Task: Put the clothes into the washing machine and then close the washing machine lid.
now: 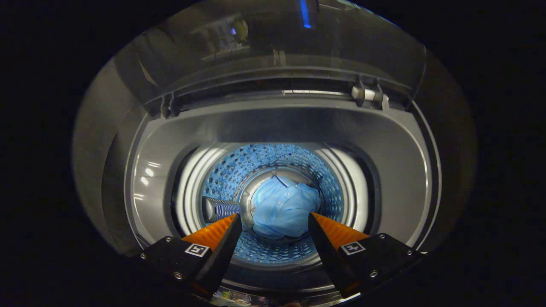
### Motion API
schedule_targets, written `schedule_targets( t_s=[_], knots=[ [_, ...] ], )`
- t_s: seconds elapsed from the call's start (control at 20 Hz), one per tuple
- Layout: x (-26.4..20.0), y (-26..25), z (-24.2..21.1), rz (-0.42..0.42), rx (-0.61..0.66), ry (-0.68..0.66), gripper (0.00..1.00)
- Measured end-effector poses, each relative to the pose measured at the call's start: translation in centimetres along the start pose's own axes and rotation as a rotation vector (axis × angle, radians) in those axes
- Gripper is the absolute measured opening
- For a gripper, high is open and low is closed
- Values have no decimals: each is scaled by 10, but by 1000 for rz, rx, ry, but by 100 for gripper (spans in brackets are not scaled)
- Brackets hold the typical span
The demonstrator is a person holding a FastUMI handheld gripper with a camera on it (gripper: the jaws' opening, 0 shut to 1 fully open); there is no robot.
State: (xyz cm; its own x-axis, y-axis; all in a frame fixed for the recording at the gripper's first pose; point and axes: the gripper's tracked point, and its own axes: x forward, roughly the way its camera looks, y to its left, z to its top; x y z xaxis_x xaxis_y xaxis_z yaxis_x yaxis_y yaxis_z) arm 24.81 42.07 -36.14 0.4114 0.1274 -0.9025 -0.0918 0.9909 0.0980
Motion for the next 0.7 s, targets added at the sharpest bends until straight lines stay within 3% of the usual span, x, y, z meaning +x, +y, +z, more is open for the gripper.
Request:
schedule_targets(
  t_s=[0.45, 0.7],
  knots=[
    [-137, 30, 90, 34, -88, -292, 96],
    [-198, 39, 129, 53, -77, -397, 96]
  ],
)
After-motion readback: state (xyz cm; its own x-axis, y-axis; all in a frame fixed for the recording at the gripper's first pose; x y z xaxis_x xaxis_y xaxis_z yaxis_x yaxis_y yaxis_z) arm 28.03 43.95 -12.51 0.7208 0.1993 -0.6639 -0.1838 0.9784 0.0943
